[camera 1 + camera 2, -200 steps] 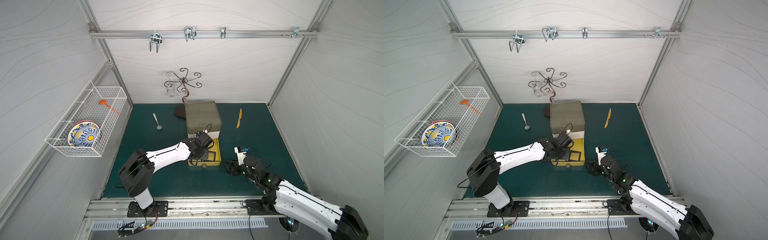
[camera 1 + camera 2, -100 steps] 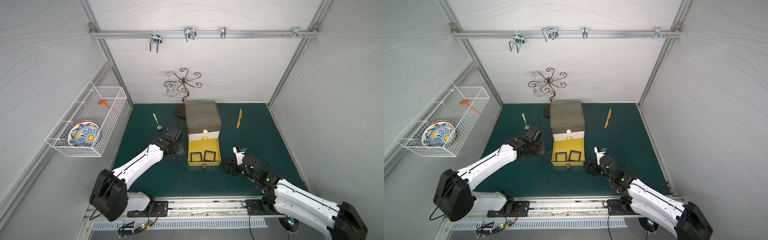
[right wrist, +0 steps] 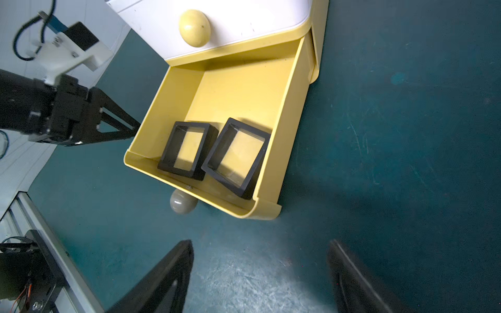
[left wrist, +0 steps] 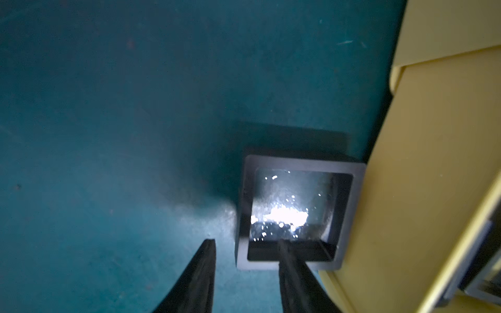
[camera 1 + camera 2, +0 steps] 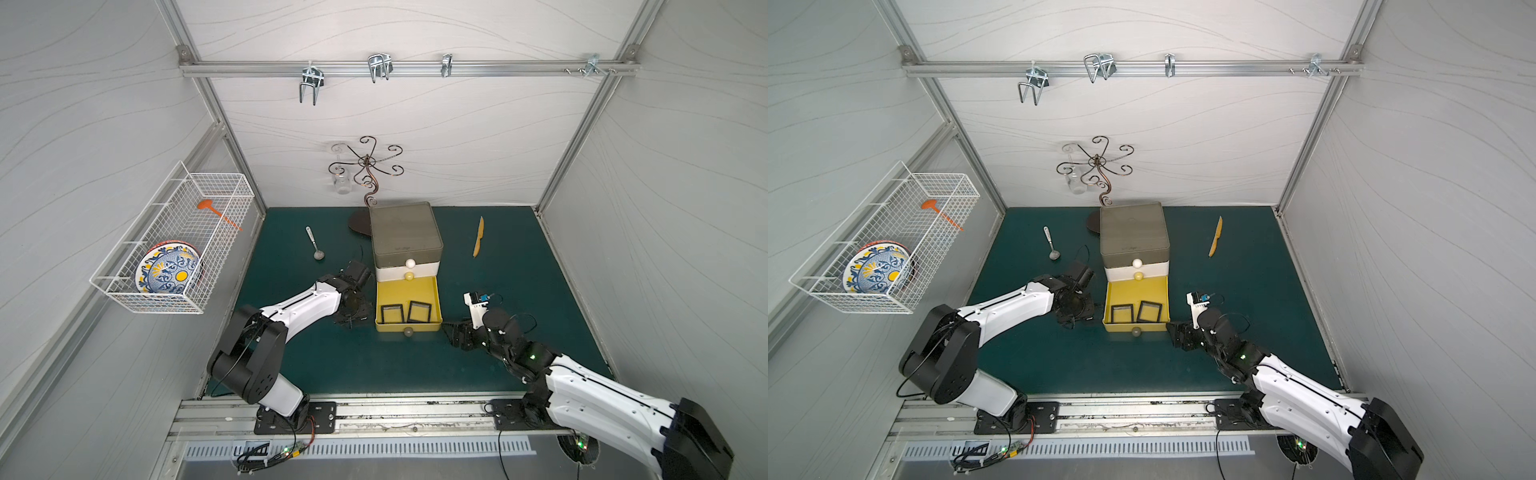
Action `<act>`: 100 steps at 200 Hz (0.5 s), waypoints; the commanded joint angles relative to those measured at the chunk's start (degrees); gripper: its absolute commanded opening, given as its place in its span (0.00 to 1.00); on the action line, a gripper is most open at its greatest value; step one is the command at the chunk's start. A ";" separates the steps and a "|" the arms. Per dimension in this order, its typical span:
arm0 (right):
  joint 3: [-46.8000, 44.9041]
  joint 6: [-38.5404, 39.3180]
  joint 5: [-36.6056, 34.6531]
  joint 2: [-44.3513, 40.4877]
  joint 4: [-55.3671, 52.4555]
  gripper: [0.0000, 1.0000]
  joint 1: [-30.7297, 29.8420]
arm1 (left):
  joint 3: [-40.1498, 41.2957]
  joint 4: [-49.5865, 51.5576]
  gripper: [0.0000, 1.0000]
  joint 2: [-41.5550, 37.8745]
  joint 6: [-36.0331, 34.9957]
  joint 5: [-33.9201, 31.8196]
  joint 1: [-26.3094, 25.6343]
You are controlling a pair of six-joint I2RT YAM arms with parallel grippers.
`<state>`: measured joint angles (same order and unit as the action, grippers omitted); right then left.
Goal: Place the brooch boxes into the drawer by color
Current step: Pick up the brooch box from the center of the board.
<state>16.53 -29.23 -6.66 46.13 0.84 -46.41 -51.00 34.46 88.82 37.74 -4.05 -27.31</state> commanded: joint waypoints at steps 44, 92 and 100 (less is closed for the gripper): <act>0.87 0.72 -1.06 -0.75 -1.54 0.83 0.24 | -0.15 -2.70 0.09 4.29 -1.01 0.81 0.33; 0.78 0.76 -1.14 -0.69 -1.58 0.83 0.27 | -1.67 1.28 0.00 -1.39 -1.09 -0.79 0.33; 0.71 0.67 -1.14 -0.72 -1.61 0.83 0.24 | -2.42 2.46 0.00 -3.65 -1.22 -1.18 0.33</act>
<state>16.53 -28.95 -6.98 45.60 0.36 -46.41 -50.85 33.58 90.89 37.01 -3.70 -27.24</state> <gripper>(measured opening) 0.828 0.107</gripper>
